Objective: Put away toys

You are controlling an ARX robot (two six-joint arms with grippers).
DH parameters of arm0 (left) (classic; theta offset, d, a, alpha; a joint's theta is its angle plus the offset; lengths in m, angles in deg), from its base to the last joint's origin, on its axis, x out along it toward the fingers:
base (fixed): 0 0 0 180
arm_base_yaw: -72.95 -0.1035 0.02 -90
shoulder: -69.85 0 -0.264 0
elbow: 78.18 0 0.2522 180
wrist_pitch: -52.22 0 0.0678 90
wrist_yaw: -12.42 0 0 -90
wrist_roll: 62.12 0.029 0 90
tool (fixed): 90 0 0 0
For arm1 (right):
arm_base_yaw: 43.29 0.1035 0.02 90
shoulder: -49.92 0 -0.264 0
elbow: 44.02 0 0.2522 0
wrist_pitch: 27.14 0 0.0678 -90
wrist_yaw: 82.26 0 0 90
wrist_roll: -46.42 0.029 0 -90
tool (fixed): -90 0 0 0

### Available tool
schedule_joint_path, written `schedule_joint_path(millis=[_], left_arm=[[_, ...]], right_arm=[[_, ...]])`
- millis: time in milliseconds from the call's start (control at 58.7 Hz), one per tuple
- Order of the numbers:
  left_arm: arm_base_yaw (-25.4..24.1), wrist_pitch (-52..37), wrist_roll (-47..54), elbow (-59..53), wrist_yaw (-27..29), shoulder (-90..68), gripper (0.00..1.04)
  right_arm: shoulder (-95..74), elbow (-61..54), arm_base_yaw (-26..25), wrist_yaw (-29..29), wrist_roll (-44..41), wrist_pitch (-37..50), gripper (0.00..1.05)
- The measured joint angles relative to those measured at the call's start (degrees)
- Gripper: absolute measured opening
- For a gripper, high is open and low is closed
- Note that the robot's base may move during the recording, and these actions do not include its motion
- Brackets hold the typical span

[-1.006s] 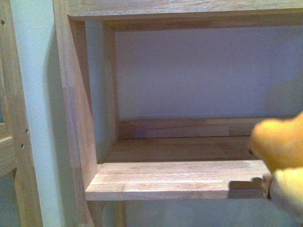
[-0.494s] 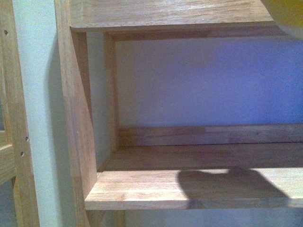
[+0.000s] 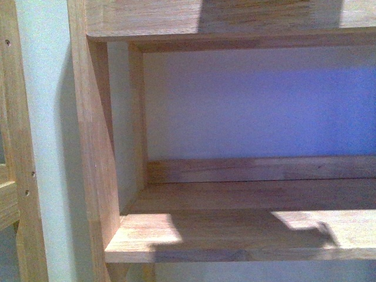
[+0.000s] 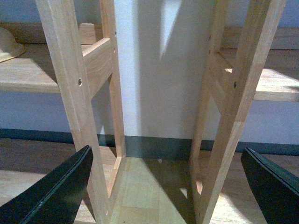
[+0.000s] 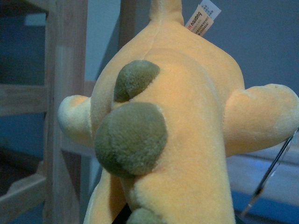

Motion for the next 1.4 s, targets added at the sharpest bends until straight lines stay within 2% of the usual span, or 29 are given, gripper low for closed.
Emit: schedule_joint_path(millis=[222, 511, 750, 1108, 1398], left_arm=[[0.0, 0.0, 0.0, 0.0, 0.0, 0.0, 0.98], [0.0, 0.0, 0.0, 0.0, 0.0, 0.0, 0.98], [0.0, 0.0, 0.0, 0.0, 0.0, 0.0, 0.98], [0.0, 0.0, 0.0, 0.0, 0.0, 0.0, 0.98], [0.0, 0.0, 0.0, 0.0, 0.0, 0.0, 0.98]], right_arm=[[-17.3, 17.2, -7.2, 4.0, 4.6, -0.6, 0.07], [-31.4, 34.3, -9.7, 5.5, 10.8, -5.2, 0.07], [-41.7, 47.7, -11.6, 9.5, 19.7, -10.4, 0.07], [-53.5, 62.2, -11.9, 12.8, 33.2, -18.4, 0.07], [-60.2, 68.8, -8.3, 14.6, 36.9, -24.4, 0.07]])
